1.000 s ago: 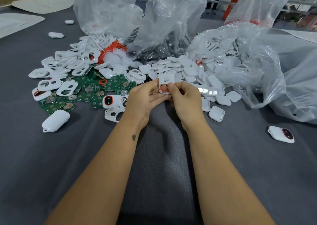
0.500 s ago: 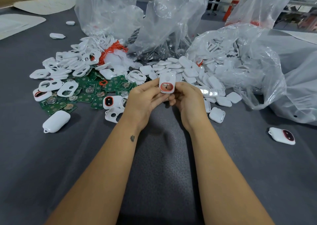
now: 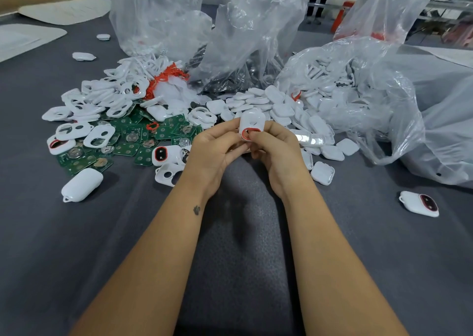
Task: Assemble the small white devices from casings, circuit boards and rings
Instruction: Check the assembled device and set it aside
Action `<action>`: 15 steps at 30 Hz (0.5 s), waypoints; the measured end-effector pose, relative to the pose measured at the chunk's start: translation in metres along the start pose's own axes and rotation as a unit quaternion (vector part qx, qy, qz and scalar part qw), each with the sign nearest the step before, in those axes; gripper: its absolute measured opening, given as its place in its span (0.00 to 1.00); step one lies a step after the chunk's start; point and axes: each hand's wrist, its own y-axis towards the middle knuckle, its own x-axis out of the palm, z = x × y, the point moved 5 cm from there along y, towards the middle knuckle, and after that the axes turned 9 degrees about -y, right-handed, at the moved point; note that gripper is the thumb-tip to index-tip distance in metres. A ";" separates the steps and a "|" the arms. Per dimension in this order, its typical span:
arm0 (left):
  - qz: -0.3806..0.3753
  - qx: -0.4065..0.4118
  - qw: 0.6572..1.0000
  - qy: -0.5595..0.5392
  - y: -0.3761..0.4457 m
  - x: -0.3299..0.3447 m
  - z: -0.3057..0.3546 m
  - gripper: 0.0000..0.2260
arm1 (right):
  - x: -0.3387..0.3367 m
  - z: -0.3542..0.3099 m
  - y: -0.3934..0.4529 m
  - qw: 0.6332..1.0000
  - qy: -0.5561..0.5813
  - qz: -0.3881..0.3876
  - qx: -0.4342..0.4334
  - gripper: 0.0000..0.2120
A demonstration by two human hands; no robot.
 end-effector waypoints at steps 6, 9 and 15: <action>-0.008 -0.001 1.000 0.005 0.000 0.000 0.000 0.16 | -0.002 0.000 0.001 1.000 -0.009 0.020 -0.015 0.05; -0.007 -0.007 1.000 0.008 0.001 -0.002 -0.002 0.16 | -0.002 -0.001 0.000 1.000 -0.004 0.014 -0.011 0.04; -0.003 0.017 0.999 0.039 0.000 -0.002 -0.005 0.10 | -0.003 0.000 -0.001 0.999 0.011 0.040 0.001 0.04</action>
